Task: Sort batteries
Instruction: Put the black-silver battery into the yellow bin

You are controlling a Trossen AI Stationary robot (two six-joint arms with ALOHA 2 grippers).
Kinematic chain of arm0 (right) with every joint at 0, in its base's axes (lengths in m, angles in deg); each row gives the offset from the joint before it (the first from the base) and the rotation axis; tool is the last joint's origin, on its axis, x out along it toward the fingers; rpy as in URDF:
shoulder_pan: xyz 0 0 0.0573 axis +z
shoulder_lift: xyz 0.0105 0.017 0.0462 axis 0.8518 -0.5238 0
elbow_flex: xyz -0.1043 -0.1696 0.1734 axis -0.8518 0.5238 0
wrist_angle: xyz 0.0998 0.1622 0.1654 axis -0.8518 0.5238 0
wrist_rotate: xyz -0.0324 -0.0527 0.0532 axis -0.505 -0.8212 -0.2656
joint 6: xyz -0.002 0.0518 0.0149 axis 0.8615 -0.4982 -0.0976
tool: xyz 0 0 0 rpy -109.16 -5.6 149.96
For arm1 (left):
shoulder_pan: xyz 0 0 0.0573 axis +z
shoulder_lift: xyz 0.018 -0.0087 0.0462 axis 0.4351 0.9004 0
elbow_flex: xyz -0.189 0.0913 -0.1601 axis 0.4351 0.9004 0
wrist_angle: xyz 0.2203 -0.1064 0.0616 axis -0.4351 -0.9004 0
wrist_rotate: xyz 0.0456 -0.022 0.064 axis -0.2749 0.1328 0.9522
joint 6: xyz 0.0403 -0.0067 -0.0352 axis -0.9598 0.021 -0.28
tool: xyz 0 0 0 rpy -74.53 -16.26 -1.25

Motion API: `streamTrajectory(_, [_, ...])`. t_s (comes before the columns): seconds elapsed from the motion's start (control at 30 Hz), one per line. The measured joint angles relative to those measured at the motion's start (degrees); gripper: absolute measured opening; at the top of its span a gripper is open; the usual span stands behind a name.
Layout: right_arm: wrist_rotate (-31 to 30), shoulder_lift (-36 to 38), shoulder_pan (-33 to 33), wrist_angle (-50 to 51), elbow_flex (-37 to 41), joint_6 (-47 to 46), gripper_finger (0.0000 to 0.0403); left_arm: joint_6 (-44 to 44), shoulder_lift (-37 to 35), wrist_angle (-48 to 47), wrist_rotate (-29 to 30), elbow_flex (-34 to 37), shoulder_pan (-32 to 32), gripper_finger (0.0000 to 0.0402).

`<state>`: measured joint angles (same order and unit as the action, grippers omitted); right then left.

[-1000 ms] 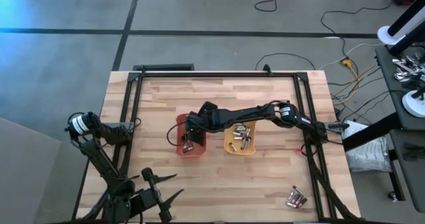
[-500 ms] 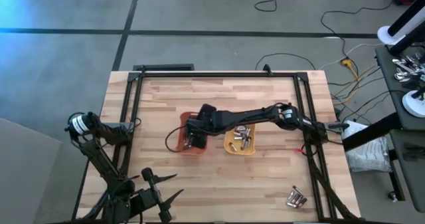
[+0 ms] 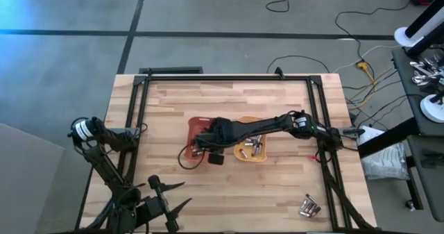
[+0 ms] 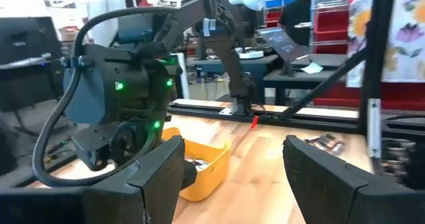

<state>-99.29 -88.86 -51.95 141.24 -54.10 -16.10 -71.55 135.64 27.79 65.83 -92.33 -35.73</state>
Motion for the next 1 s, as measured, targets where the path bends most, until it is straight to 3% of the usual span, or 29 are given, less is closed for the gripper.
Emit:
streamTrajectory(0.33, [-13.3, 3.9, 7.3, 1.6, 0.1, 2.8, 0.0139, -0.2, 0.0, 0.1, -3.4, -1.5, 0.0, 0.0233])
streamTrajectory(0.6, [-19.9, 8.5, 18.5, 6.4, 0.7, -0.6, 0.0146, -2.0, -0.1, 0.0, -7.0, -2.1, 0.2, 0.0233])
streamTrajectory(0.83, [-18.8, 8.6, 29.8, 17.4, 3.2, -19.0, 0.0137, 3.8, -0.1, -0.8, -6.1, -1.8, 1.9, 0.0233])
streamTrajectory(1.0, [-15.9, 8.3, 39.1, 15.7, 3.0, -35.4, 0.0148, 14.5, -0.1, -7.5, -6.0, -1.5, 3.7, 0.0233])
